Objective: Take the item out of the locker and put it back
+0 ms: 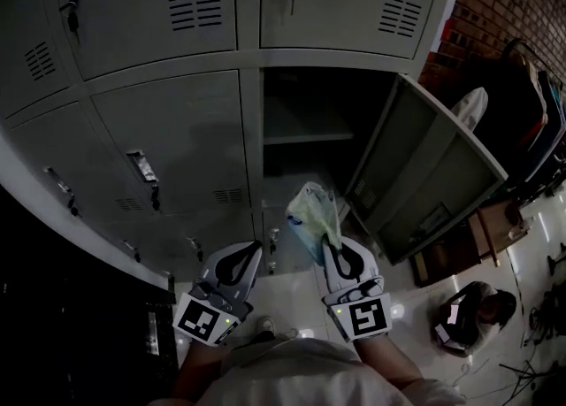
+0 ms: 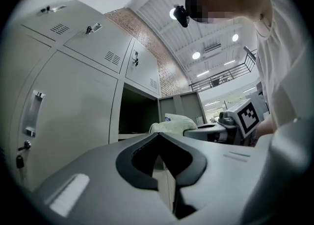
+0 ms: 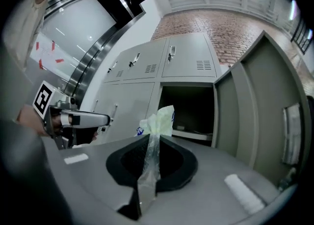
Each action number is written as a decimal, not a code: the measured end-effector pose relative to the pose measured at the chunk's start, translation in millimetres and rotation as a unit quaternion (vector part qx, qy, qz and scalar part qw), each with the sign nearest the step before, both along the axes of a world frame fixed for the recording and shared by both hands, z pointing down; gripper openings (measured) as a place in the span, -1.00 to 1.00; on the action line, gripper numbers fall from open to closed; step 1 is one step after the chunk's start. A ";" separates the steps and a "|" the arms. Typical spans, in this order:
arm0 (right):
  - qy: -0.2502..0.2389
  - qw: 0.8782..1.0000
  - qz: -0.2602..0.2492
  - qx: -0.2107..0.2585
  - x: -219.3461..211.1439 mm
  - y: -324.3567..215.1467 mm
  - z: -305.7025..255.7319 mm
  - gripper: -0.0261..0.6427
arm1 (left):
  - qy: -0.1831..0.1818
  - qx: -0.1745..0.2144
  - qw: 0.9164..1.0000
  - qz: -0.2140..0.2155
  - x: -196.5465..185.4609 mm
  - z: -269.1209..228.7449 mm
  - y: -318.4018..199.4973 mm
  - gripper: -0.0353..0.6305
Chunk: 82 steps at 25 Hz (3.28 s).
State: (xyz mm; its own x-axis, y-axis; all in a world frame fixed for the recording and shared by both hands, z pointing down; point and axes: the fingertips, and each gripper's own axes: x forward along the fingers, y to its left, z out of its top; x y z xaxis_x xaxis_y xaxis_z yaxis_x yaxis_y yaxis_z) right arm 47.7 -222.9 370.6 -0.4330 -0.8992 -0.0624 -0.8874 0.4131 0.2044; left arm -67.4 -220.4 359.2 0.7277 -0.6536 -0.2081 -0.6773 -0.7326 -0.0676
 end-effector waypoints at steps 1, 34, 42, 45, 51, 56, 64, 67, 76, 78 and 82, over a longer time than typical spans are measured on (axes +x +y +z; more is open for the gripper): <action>0.003 1.000 0.010 0.007 -1.2 -10.7 -4.5 -0.90 | 0.000 0.002 1.000 0.003 -3.1 -2.1 -11.2 -0.90; -0.004 0.999 0.037 0.002 5.1 -263.1 -60.4 -0.20 | -0.020 -0.030 0.999 0.007 5.0 14.9 -99.9 -0.90; -0.062 0.997 0.006 0.055 13.1 -186.0 -75.8 -0.63 | -0.013 -0.030 0.999 0.006 1.3 15.0 -103.7 -0.90; -0.050 0.998 0.001 0.042 6.3 -145.6 -47.7 -0.93 | -0.004 -0.029 1.000 0.005 -2.0 11.8 -102.9 -0.90; -0.045 0.998 0.004 -0.034 -9.6 -82.1 18.4 -0.93 | -0.008 -0.031 0.999 0.020 -3.8 17.2 -80.3 -0.90; -0.042 0.998 0.006 -0.053 -11.5 -41.6 38.7 -0.93 | -0.008 -0.045 0.999 0.023 -3.6 27.5 -55.2 -0.90; -0.050 0.997 -0.019 -0.060 3.9 29.2 47.1 -0.93 | -0.007 -0.043 0.999 0.008 15.5 27.0 17.3 -0.90; -0.051 0.996 -0.039 -0.061 14.0 69.6 48.8 -0.93 | -0.008 -0.050 0.999 -0.005 29.8 34.2 59.5 -0.90; -0.057 0.993 -0.060 -0.083 64.9 203.5 60.5 -0.93 | -0.014 -0.077 0.997 -0.027 83.0 57.8 200.0 -0.90; -0.058 0.993 -0.060 -0.086 73.5 225.5 58.9 -0.93 | -0.016 -0.080 0.996 -0.025 91.6 56.0 224.9 -0.90; -0.057 0.993 -0.069 -0.077 76.6 253.2 48.8 -0.93 | -0.018 -0.064 0.997 -0.030 96.5 45.4 253.7 -0.90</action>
State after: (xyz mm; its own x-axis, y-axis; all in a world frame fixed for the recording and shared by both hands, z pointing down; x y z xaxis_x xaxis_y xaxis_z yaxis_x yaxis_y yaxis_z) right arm 124.3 30.3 419.4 -0.5507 -0.8345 0.0166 -0.8340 0.5509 0.0314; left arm 29.1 33.3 404.7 0.6923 -0.7153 -0.0953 -0.7186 -0.6954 -0.0007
